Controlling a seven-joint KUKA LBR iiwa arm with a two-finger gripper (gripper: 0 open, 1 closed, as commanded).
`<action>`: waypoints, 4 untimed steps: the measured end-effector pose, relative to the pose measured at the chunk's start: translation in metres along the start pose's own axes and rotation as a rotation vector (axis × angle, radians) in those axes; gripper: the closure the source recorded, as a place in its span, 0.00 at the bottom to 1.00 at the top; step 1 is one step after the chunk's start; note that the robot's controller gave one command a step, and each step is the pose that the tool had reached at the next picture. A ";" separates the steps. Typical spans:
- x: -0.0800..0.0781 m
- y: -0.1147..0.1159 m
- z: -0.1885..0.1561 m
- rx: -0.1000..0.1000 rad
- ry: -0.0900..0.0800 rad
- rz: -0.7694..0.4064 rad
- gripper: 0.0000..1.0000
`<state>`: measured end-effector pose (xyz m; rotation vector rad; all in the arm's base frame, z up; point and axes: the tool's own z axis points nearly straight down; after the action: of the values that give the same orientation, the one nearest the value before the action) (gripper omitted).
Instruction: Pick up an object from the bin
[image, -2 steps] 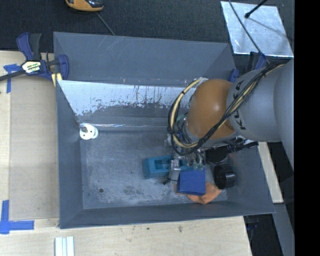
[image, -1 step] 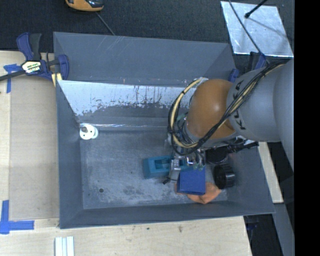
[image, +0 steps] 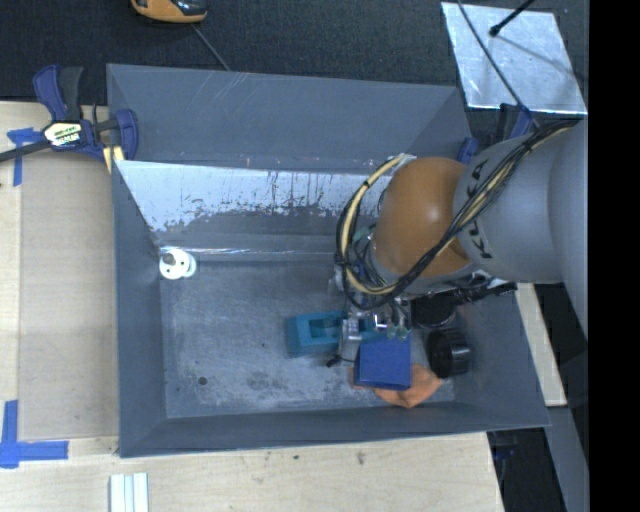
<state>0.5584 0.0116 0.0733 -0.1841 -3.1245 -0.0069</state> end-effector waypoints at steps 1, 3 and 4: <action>0.000 0.001 -0.001 0.000 0.001 0.011 1.00; 0.001 0.001 -0.004 0.000 0.001 0.011 1.00; 0.004 -0.001 -0.022 0.003 0.007 0.012 1.00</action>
Offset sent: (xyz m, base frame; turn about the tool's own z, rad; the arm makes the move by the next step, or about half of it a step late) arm 0.0000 0.0000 0.0000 0.0000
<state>0.5542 0.0113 0.0955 -0.2025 -3.1166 -0.0024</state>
